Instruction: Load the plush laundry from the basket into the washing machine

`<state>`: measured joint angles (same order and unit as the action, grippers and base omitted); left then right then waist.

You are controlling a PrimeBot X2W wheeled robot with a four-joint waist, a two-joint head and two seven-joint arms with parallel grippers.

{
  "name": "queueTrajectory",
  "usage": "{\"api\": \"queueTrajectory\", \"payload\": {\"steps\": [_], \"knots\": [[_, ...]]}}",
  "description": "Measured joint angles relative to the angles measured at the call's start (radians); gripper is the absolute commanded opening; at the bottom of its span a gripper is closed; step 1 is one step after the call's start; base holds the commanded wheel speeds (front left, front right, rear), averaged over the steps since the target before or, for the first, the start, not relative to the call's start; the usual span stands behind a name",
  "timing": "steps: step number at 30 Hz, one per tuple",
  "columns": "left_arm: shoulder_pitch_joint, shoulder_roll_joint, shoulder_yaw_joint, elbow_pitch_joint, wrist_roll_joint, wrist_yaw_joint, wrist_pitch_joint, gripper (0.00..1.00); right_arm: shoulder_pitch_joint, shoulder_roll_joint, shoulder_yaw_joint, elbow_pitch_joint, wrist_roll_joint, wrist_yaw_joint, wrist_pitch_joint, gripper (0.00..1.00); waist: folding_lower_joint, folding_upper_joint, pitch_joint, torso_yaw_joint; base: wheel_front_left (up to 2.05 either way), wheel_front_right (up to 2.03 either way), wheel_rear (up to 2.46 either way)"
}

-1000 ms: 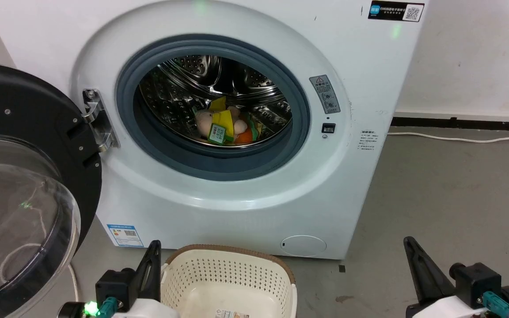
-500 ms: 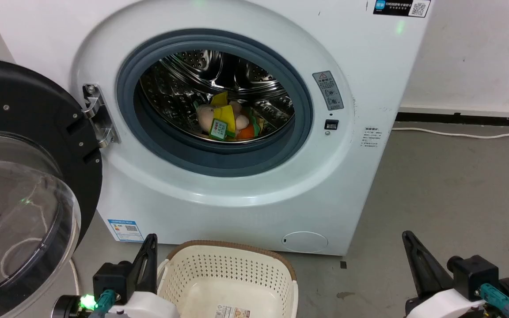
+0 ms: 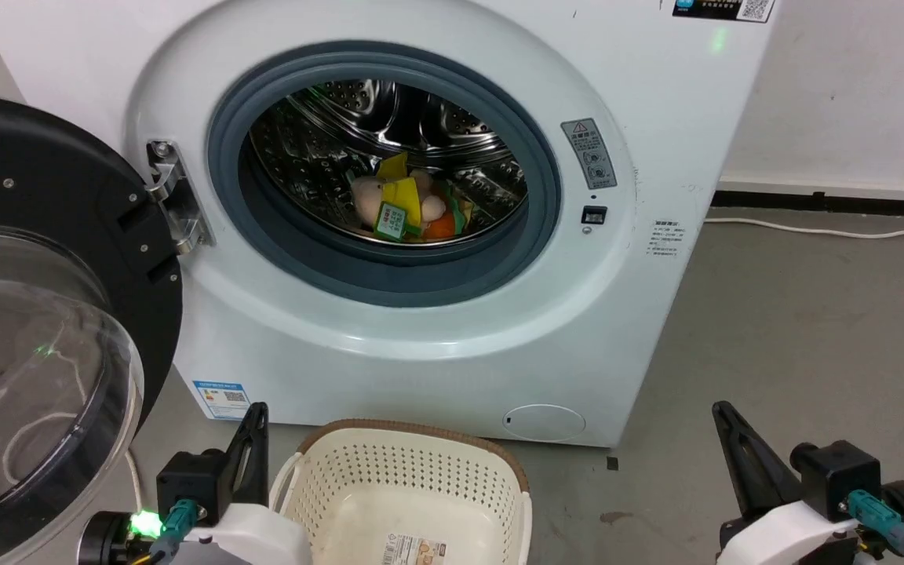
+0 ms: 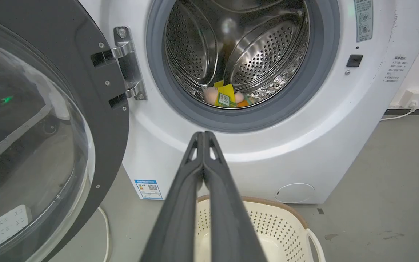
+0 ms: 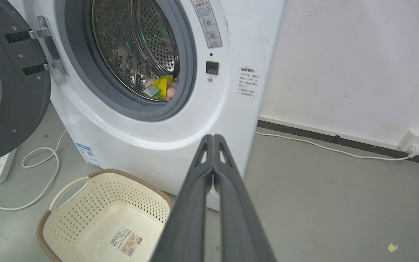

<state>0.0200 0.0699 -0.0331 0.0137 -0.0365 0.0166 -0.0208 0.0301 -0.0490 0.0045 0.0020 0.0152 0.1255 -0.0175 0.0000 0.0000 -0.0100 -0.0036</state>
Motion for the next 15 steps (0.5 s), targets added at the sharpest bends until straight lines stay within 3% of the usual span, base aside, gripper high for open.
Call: {"api": "queueTrajectory", "payload": {"steps": [15], "knots": [[-0.005, -0.019, 0.030, -0.009, 0.034, -0.011, 0.021, 0.00, -0.018, 0.000, -0.002, 0.000, -0.008, 0.000, 0.016, 0.00, 0.0000, 0.0000, 0.010, 0.004, 0.00, 0.00, 0.00]]}}
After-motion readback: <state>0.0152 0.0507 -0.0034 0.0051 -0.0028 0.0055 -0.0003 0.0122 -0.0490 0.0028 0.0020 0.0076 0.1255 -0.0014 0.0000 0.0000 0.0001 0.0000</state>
